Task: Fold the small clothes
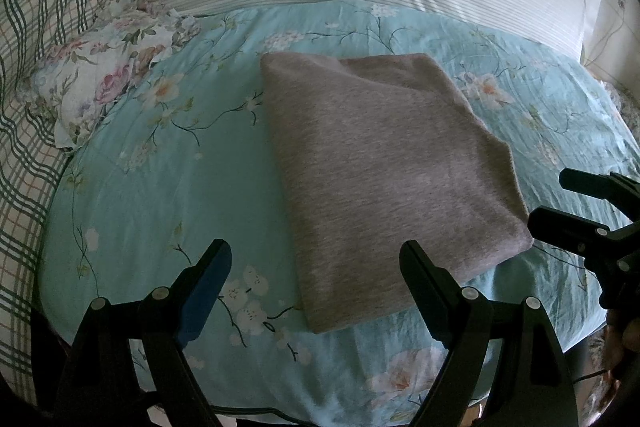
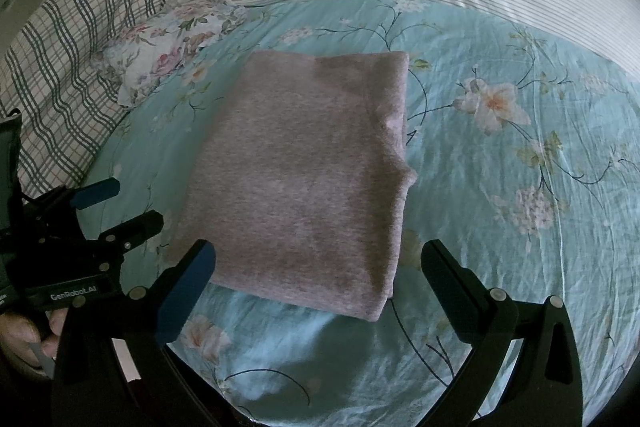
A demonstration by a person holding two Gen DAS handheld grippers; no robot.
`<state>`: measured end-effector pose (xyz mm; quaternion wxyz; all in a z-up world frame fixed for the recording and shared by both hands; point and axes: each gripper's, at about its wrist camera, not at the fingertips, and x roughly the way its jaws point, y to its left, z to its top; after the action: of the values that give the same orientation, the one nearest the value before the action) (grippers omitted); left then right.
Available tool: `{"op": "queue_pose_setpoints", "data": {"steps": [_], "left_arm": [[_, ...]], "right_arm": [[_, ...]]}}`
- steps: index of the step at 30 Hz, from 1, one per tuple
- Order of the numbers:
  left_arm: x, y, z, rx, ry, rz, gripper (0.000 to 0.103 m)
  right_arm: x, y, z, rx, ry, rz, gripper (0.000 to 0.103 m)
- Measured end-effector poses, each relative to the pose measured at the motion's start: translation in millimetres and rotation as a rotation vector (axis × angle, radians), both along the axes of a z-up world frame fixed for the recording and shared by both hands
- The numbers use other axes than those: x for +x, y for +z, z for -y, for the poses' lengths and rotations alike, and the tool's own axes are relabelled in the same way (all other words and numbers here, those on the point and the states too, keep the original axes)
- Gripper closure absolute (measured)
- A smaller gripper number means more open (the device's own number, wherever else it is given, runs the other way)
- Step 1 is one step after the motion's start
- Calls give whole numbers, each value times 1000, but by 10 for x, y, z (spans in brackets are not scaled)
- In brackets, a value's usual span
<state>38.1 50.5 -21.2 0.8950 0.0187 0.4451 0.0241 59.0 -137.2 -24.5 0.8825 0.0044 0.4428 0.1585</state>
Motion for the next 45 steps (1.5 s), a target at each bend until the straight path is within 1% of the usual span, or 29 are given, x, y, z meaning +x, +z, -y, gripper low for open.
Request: {"op": "queue_pose_setpoints", "data": {"steps": [19, 37, 41, 42, 45], "left_arm": [[16, 16, 22, 3, -9, 1, 16], [59, 12, 45, 2, -12, -1, 16], [96, -11, 53, 0, -14, -1, 16], [126, -26, 53, 4, -14, 1, 16], [250, -99, 43, 64, 10, 8, 17]], "right_arm": [[-8, 2, -10, 0, -1, 0, 1], [87, 0, 11, 1, 6, 0, 1], [173, -46, 42, 9, 3, -1, 0], [219, -76, 55, 12, -7, -9, 0], [316, -119, 71, 21, -23, -21, 1]]}}
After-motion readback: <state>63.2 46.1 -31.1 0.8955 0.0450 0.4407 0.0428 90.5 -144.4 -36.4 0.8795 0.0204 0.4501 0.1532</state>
